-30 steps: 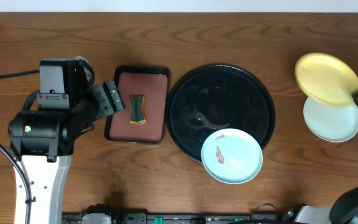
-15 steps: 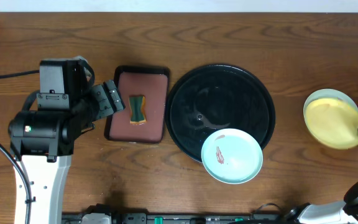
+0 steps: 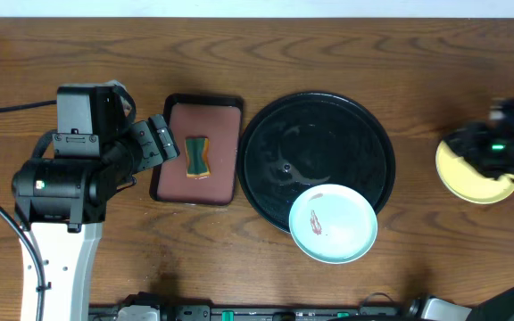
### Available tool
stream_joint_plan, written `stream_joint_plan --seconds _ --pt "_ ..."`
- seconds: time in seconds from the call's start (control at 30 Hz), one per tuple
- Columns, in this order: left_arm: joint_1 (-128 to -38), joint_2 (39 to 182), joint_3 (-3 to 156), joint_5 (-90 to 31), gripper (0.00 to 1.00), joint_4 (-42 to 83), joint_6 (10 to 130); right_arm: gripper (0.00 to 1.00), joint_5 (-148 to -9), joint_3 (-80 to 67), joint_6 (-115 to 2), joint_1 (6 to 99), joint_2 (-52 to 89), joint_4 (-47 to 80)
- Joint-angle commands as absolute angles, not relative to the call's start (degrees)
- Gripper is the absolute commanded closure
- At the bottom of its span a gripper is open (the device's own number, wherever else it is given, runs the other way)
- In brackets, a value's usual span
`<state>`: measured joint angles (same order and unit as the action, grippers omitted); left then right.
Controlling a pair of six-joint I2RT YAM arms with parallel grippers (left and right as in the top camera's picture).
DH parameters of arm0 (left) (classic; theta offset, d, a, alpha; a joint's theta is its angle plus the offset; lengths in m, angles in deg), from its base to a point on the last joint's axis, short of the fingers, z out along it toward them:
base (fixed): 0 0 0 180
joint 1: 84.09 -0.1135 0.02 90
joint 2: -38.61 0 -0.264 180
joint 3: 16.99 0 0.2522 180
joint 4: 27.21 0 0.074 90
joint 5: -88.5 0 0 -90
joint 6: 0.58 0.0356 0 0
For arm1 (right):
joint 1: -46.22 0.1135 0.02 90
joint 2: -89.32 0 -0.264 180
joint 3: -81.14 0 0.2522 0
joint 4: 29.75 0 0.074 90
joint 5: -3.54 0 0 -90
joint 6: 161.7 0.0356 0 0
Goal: Clean dirty plates on tray and stack at the side
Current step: 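Move the right gripper to the white plate with red sauce and grip its rim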
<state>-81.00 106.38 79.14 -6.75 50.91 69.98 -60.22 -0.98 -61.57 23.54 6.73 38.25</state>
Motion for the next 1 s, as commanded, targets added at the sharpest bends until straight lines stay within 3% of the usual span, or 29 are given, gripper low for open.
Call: stream_joint_plan --seconds 0.0,0.3,0.4,0.43,0.5,0.97 --pt "-81.2 106.4 79.8 -6.7 0.10 51.0 70.3 0.50 -66.6 -0.1 -66.7 34.4 5.9 42.4" --pt "-81.2 106.4 79.8 -6.7 0.10 51.0 70.3 0.52 -85.8 13.6 -58.3 55.7 0.7 40.0" --pt "-81.2 106.4 79.8 -6.7 0.10 51.0 70.3 0.70 -85.5 14.7 -58.0 57.6 0.4 38.4" --pt "-81.2 106.4 79.8 -6.7 0.10 51.0 70.3 0.84 -85.3 14.6 -58.0 57.9 0.5 38.1" --pt "-81.2 106.4 79.8 -6.7 0.10 51.0 70.3 0.99 -84.8 14.6 -58.0 58.1 0.5 36.7" --pt "-81.2 106.4 79.8 -6.7 0.10 51.0 70.3 0.99 -81.8 14.5 -61.8 57.5 0.4 14.8"
